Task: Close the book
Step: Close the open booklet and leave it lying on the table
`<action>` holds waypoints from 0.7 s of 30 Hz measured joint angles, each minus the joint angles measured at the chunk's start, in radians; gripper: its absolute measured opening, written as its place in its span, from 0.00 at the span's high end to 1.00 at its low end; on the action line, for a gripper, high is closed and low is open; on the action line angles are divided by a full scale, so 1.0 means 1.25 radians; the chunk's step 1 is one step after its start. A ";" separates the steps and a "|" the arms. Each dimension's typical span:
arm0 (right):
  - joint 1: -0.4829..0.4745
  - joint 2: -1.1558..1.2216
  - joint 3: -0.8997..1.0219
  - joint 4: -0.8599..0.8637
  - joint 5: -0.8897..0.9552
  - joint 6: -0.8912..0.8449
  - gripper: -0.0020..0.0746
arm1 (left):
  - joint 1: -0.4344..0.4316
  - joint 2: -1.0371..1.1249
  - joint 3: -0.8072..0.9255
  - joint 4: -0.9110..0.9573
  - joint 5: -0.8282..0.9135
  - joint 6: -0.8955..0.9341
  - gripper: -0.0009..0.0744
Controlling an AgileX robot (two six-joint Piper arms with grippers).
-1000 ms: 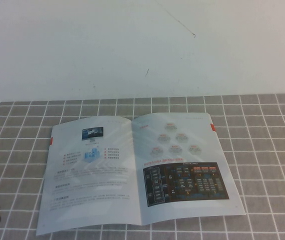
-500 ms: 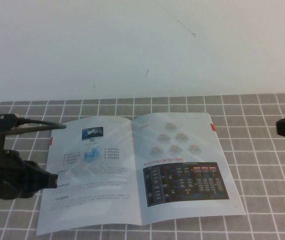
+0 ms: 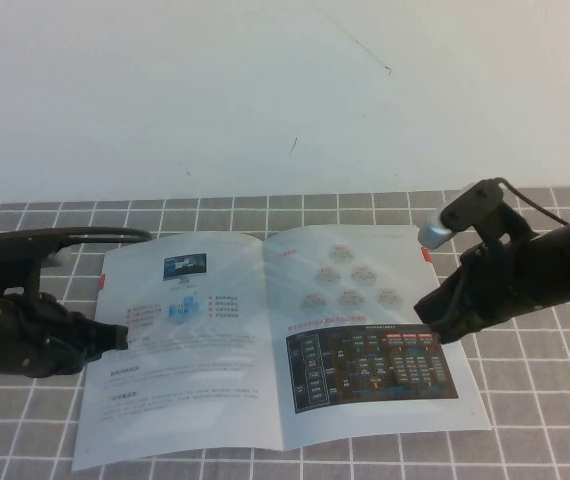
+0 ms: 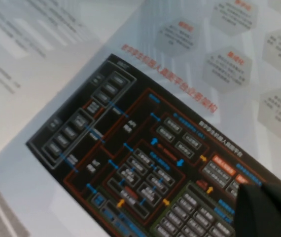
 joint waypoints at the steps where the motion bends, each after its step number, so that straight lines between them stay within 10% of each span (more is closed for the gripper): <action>1: 0.000 0.024 -0.013 -0.003 -0.003 0.001 0.98 | 0.000 0.013 0.000 0.000 -0.010 -0.003 0.99; 21: 0.000 0.187 -0.072 -0.037 0.012 0.026 0.98 | 0.000 0.196 -0.008 -0.084 -0.203 -0.035 0.99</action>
